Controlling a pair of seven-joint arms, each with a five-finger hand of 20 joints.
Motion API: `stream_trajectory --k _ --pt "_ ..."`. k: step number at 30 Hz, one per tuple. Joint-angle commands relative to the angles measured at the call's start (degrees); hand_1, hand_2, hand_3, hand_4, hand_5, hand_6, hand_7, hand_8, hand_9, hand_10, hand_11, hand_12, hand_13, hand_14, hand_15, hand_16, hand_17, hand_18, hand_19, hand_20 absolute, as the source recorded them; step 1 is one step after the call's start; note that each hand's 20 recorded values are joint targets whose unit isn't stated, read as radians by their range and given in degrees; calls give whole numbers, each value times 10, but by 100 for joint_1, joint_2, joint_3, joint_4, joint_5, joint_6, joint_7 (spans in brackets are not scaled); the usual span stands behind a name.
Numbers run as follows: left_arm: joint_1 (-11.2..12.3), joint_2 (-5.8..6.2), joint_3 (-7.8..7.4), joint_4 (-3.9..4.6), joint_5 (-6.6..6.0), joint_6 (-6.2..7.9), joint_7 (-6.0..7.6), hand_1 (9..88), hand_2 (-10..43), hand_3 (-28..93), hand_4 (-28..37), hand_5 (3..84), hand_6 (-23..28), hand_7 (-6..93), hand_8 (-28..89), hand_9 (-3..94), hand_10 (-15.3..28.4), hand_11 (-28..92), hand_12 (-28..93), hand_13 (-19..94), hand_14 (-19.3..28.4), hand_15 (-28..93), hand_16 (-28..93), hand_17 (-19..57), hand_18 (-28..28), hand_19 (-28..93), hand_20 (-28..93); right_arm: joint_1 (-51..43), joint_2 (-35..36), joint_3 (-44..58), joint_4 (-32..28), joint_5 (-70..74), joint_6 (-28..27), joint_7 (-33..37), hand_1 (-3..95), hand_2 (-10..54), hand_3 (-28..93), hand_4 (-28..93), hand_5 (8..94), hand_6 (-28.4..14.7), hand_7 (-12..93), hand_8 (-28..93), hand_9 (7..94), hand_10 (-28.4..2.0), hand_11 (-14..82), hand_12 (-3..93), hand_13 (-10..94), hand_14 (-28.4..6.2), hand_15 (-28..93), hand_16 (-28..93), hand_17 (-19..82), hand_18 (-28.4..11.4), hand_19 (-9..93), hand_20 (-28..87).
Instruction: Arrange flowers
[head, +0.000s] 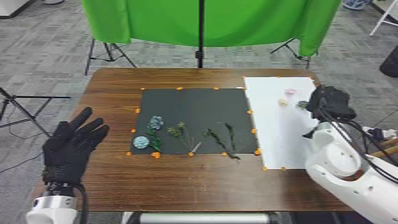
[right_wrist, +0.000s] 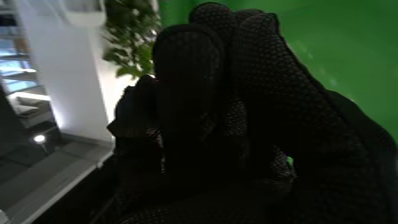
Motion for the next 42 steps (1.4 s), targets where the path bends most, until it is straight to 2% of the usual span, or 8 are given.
stream_trajectory --k 1,5,9,19,27,32,37,42 --pt "64 -97 -4 -21 59 5 -75 170 96 753 -283 395 93 107 -90 380 212 237 113 261 284 510 -84 -84 270 551 163 263 61 181 -71 -103 -194 431 588 -95 740 -283 870 24 192 18 937 -59 104 340 802 5 519 346 350 -181 864 427" --pt "105 -123 -33 -37 66 32 -65 171 96 753 -283 395 93 107 -91 380 212 238 114 261 284 510 -85 -84 270 551 163 -110 40 696 -125 324 -979 514 538 -95 743 -283 777 5 201 -10 854 -81 116 318 696 -30 604 287 300 -199 867 436" --pt "130 -65 -25 -43 24 60 -14 172 96 755 -283 396 94 107 -91 380 212 238 113 261 284 510 -86 -84 270 551 164 -489 56 1230 -127 1038 -1730 308 415 -95 836 -283 557 -16 170 -139 569 -165 254 139 490 -140 714 116 195 -238 810 450" --pt "68 -62 4 -31 25 51 -38 176 95 757 -283 396 93 108 -91 380 212 239 113 261 284 510 -85 -84 270 551 163 -441 -75 1077 341 1500 -2189 299 393 -95 851 -283 466 6 163 -135 482 -179 200 132 423 -159 703 84 153 -247 777 462" --pt "50 -118 22 -10 77 3 -121 181 94 757 -283 395 94 107 -91 380 212 238 113 261 284 512 -85 -84 270 551 163 22 -258 452 854 1382 -2030 201 434 -95 829 -283 540 29 181 -145 576 -137 183 131 537 -124 613 83 191 -236 772 461" --pt "14 -97 37 -7 60 9 -105 181 95 757 -283 395 94 107 -90 380 212 238 113 261 284 512 -85 -84 270 552 163 -4 -245 94 855 853 -1353 124 592 -95 654 -282 833 36 194 -8 913 -62 95 316 759 -20 517 304 321 -186 836 450" --pt "100 -28 0 -25 -14 80 -11 182 94 758 -283 395 94 107 -91 380 212 239 113 261 284 511 -86 -84 270 552 163 -247 -225 183 533 393 -860 16 609 -95 656 -283 889 30 173 12 937 -52 142 308 814 -12 514 316 354 -178 852 449" --pt "95 -109 -66 -13 27 56 -135 182 95 758 -283 395 94 107 -91 380 212 239 113 261 284 511 -86 -84 270 552 163 -264 -340 192 -71 3 -396 -286 604 -95 673 -283 896 25 168 17 937 -55 154 307 818 -15 513 327 357 -184 857 453"
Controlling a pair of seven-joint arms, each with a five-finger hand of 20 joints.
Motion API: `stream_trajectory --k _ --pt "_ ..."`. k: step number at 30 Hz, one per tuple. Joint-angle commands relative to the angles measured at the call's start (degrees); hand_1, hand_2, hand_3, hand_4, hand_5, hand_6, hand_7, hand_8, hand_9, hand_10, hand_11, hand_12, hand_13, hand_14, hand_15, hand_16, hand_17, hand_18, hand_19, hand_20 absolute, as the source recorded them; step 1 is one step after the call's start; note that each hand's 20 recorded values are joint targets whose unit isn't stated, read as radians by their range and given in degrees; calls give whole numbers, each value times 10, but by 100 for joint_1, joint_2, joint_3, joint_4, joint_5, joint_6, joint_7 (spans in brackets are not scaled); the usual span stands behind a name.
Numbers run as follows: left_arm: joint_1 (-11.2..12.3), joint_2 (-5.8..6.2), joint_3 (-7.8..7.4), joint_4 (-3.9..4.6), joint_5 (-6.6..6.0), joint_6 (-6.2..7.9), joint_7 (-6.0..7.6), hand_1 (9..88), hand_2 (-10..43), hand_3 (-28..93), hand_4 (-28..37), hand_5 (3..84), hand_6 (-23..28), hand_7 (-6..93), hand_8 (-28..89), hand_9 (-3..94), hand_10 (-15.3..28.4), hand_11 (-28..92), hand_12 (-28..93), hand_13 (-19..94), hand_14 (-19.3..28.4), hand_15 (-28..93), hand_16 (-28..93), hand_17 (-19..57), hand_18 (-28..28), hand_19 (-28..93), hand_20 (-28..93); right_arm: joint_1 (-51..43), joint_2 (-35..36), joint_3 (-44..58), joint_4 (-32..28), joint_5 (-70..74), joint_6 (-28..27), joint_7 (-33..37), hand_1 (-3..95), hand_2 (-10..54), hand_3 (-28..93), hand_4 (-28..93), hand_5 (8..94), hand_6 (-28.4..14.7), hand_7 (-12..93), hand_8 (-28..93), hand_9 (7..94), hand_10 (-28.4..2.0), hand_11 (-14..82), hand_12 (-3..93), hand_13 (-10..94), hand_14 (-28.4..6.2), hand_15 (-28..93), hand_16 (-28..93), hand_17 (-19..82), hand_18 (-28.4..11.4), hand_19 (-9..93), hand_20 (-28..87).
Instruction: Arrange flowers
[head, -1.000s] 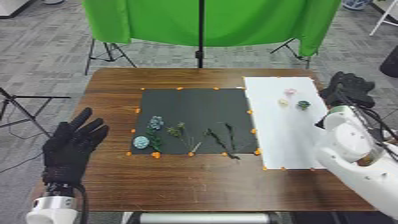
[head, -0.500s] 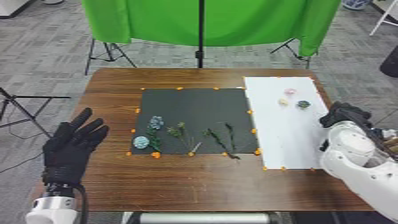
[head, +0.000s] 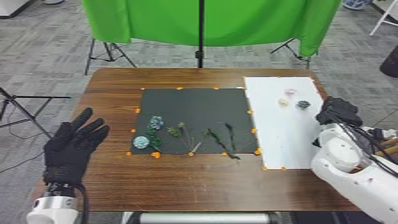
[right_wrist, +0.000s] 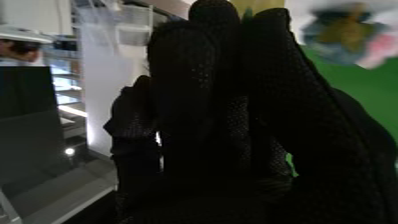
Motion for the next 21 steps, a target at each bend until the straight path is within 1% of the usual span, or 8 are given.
stream_trajectory --k 1,3,8,9,15,17,19,21 --pt "87 -101 -105 11 36 9 -156 182 95 758 -283 395 94 107 -91 379 212 239 113 261 284 511 -86 -84 270 552 163 -68 -163 -105 -921 -573 506 -487 602 -95 679 -283 897 24 168 18 937 -56 156 307 819 -15 513 329 357 -184 858 453" --pt "88 -161 -127 5 78 -10 -205 182 94 758 -283 395 94 107 -91 379 212 238 113 262 284 511 -85 -84 270 552 163 121 -340 -268 -1135 -628 550 -697 599 -95 684 -283 897 23 166 20 937 -56 157 306 820 -17 514 330 357 -185 859 455" --pt "103 -162 -137 -16 103 -28 -220 181 94 759 -283 396 94 108 -91 380 213 239 113 261 284 512 -86 -84 270 552 164 869 -1038 -946 -1354 -446 487 -1211 598 -95 691 -283 897 21 165 24 937 -56 159 308 818 -20 519 331 354 -187 861 458" --pt "81 -210 -161 -16 147 -65 -294 182 94 759 -283 396 94 108 -91 380 213 239 113 261 284 512 -86 -84 270 552 164 970 -1221 -1040 -1332 -406 468 -1310 597 -95 692 -283 897 21 164 25 937 -57 159 310 817 -20 520 332 354 -187 861 458" --pt "70 -172 -157 -32 158 -48 -314 182 95 758 -283 396 94 108 -91 381 214 239 113 261 284 512 -86 -83 270 552 163 1606 -2185 -1830 -1024 -188 326 -1827 597 -95 696 -283 895 20 164 28 937 -58 159 310 813 -24 528 332 348 -189 863 462" --pt "38 -164 -160 -22 151 -61 -328 183 95 758 -283 396 94 107 -91 381 214 239 112 261 284 512 -86 -84 270 552 163 1879 -2473 -2196 -775 -210 367 -1962 595 -95 697 -283 894 21 164 30 937 -58 158 312 808 -26 534 330 346 -189 863 463" --pt "34 -72 -134 -20 106 -7 -260 182 95 759 -283 396 94 108 -91 381 214 240 113 261 284 512 -86 -84 270 553 163 2112 -2752 -2475 -503 -137 296 -2117 588 -95 701 -283 889 22 165 32 937 -59 158 311 803 -28 544 328 341 -190 864 466" --pt "6 -93 -134 -21 113 -8 -304 182 95 759 -283 396 94 107 -91 381 214 240 113 261 284 512 -86 -83 270 553 163 2241 -3020 -2627 -228 22 141 -2243 579 -95 704 -283 880 26 169 32 937 -60 163 318 796 -31 561 319 334 -191 867 470"
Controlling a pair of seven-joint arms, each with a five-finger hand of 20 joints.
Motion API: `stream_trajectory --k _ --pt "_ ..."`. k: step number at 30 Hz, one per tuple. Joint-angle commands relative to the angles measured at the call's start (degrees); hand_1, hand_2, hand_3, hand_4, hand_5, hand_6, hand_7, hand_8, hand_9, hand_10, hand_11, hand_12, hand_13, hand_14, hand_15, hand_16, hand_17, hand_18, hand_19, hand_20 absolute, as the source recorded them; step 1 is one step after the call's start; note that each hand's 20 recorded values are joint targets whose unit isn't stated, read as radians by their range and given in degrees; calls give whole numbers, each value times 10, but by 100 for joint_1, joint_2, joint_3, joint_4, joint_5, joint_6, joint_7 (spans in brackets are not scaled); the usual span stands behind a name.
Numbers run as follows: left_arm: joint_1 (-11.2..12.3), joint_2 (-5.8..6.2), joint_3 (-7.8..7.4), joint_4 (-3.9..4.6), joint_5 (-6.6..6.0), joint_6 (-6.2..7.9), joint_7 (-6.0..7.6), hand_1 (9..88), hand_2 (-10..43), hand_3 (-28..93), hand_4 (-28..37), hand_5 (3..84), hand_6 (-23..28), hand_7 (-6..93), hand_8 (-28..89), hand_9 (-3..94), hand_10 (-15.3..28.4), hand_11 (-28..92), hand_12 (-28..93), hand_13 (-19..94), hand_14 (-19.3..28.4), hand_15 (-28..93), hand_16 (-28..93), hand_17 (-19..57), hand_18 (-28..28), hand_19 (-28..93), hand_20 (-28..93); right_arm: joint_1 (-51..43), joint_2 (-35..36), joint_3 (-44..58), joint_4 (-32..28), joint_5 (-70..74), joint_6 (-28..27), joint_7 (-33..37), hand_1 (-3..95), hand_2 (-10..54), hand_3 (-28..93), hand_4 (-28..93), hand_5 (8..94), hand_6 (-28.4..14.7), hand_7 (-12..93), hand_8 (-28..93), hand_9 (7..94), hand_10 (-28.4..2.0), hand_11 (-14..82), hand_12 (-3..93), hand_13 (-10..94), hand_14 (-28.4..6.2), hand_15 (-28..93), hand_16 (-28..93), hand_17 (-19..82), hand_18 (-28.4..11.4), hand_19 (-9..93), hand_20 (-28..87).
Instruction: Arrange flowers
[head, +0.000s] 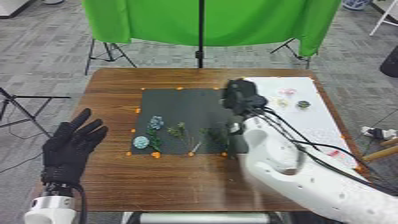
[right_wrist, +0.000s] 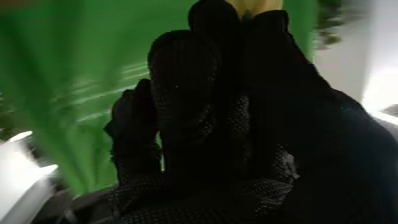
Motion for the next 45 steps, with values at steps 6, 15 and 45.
stream_trajectory --k 6,15,45 --pt "-194 135 71 27 10 -16 -63 184 95 757 -283 397 94 108 -91 380 213 240 113 261 284 511 -86 -84 270 553 164 777 -1824 -913 1201 80 -602 -502 565 -95 701 -283 865 38 182 18 937 -66 184 351 759 -43 633 297 306 -196 874 487" --pt "-261 37 -9 48 105 -87 -228 184 95 758 -283 396 94 107 -91 381 213 240 113 261 284 512 -86 -83 270 553 164 715 -1839 -1071 1233 -59 -915 -503 554 -95 703 -283 847 41 175 3 923 -66 193 373 722 -50 683 280 289 -201 872 498" --pt "-79 65 3 6 7 -5 -126 191 94 767 -283 402 97 108 -90 381 214 241 112 261 284 513 -87 -83 269 553 163 170 -1263 -97 257 104 -1915 -491 394 -95 779 -283 668 36 143 -127 739 -106 441 241 607 -97 841 226 233 -220 855 545"
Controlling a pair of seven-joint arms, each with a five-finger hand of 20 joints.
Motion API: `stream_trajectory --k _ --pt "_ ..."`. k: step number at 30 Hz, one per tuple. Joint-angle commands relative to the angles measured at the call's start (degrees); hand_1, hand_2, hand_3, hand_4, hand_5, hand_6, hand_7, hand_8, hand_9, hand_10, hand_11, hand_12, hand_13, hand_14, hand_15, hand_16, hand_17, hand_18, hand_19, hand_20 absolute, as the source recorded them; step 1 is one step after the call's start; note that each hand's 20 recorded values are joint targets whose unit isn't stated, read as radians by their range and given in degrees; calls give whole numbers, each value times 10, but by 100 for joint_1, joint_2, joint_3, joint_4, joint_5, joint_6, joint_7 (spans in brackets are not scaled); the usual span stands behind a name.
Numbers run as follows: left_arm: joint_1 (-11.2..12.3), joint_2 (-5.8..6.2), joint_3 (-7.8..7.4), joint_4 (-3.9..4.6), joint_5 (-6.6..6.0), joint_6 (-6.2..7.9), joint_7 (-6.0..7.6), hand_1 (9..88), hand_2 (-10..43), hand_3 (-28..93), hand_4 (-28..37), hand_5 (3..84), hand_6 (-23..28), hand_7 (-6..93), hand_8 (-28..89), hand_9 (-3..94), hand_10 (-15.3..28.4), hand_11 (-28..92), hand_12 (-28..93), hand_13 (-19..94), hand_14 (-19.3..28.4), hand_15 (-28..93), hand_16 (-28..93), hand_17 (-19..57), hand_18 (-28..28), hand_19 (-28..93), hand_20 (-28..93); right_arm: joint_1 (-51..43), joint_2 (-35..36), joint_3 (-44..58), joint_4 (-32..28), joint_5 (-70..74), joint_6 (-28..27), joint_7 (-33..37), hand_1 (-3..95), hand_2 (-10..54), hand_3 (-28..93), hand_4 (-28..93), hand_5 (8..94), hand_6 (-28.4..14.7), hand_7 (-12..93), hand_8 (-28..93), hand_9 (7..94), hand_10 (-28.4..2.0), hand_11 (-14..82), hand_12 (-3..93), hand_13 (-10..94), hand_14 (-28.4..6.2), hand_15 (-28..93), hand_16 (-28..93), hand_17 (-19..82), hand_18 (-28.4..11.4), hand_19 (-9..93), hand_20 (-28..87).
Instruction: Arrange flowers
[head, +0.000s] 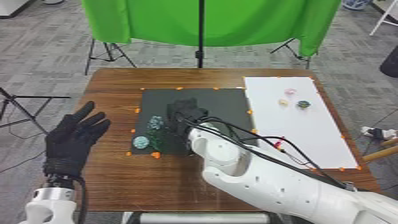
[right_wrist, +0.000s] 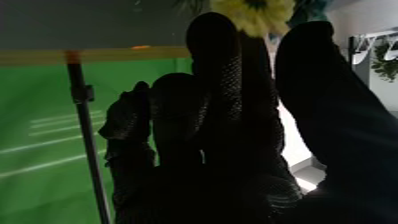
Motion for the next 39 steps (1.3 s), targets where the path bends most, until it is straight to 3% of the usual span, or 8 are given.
stream_trajectory --k 1,4,9,16,27,32,35,39 --pt "224 -9 4 -19 -91 73 78 191 94 767 -283 401 97 108 -90 381 214 241 112 261 284 513 -87 -84 269 553 163 -265 453 638 -687 285 48 32 389 -95 784 -283 664 34 143 -126 734 -107 447 237 605 -98 842 226 231 -221 854 546" --pt "256 51 45 -13 -168 132 186 192 93 767 -283 401 97 107 -90 381 214 241 112 261 284 513 -86 -83 269 553 163 -329 867 835 -966 529 444 182 369 -95 804 -283 648 24 139 -124 716 -116 450 207 591 -104 839 220 223 -223 850 549" --pt "310 72 40 -38 -164 144 219 192 93 766 -283 400 97 107 -90 381 213 241 112 262 284 513 -87 -83 269 553 163 -437 1675 1317 -1136 723 930 461 364 -95 801 -283 639 18 141 -125 688 -120 341 155 561 -110 778 179 215 -227 836 544" --pt "321 69 68 -28 -182 141 225 192 94 764 -283 399 96 108 -90 381 214 241 113 261 284 513 -87 -83 270 553 163 -245 2589 1354 -636 725 1235 1735 369 -95 805 -283 632 16 147 -128 665 -141 274 147 554 -127 745 150 223 -243 820 526" --pt "283 68 112 6 -182 108 201 189 93 763 -283 396 94 109 -91 381 214 241 112 261 284 513 -87 -84 270 553 163 -16 2648 1107 373 1088 762 2119 379 -95 795 -283 602 16 140 -127 664 -144 276 154 564 -127 748 144 231 -261 824 507" --pt "290 82 131 6 -192 118 250 188 93 762 -283 396 95 109 -91 381 214 241 113 261 284 512 -87 -84 269 552 162 72 2473 884 690 844 953 2096 373 -95 792 -283 589 20 139 -126 659 -143 280 154 567 -121 750 145 229 -267 820 504" --pt "256 -15 109 19 -139 95 141 189 94 762 -283 396 94 110 -91 381 214 241 113 261 284 512 -86 -84 269 552 162 83 2466 820 701 802 1048 2117 369 -95 793 -283 581 21 139 -127 658 -143 281 153 570 -119 751 145 230 -270 817 503" --pt "249 -29 97 20 -110 65 92 189 94 764 -283 396 94 110 -91 381 214 242 113 261 284 513 -86 -84 270 552 162 125 2411 771 713 887 936 2068 365 -95 798 -283 545 30 134 -128 653 -143 283 153 574 -116 754 147 233 -275 815 503"
